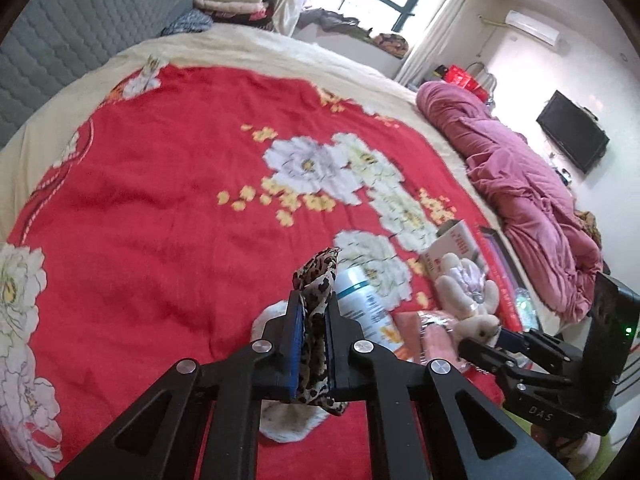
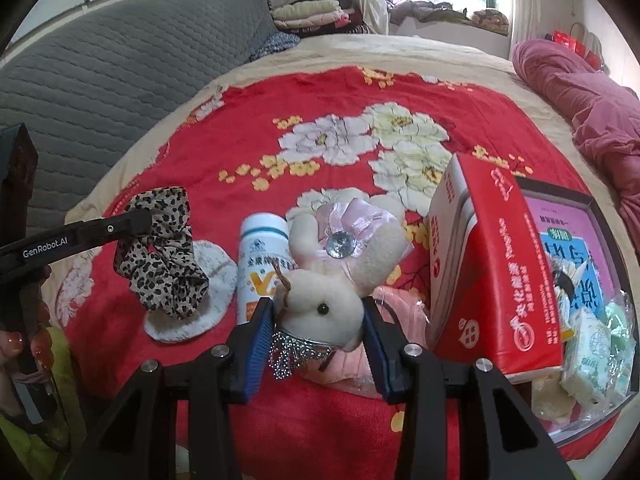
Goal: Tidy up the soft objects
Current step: 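Lift the leopard cloth with the left tool while the right tool carries the bunny toward the tray, then lower the leopard cloth into the tray with the left tool while the right tool lowers the bunny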
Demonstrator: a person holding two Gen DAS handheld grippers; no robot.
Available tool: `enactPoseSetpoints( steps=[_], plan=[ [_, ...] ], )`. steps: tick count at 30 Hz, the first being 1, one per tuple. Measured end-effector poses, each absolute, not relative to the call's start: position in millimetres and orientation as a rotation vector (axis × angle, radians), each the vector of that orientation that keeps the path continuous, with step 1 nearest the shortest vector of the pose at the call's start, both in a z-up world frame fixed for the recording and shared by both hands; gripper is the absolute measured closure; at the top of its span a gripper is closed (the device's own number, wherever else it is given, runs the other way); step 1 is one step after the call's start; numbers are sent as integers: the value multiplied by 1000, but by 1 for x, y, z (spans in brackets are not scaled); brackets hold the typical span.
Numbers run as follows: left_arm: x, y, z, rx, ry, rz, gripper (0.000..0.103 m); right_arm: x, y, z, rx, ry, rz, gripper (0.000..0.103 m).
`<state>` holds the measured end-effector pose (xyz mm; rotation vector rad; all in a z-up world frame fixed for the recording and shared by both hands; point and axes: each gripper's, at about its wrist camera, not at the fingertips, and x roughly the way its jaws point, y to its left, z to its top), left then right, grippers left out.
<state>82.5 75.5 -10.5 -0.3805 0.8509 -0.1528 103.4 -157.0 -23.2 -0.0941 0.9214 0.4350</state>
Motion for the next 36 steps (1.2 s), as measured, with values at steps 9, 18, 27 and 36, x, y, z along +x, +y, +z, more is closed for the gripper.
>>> enactPoseSetpoints(
  steps=[9,18,27,36],
  plan=[
    [76,35,45,-347,769,-251,94,89,-185,20,-36,822,424,60],
    [85,-29,87,-286,719,-347,94,78,-245,57,20,727,317,59],
    [104,-116,112,-224,695,-477,94,70,-330,76,70,670,144,60],
    [122,-204,112,-152,725,-587,94,65,-400,76,148,654,34,60]
  ],
)
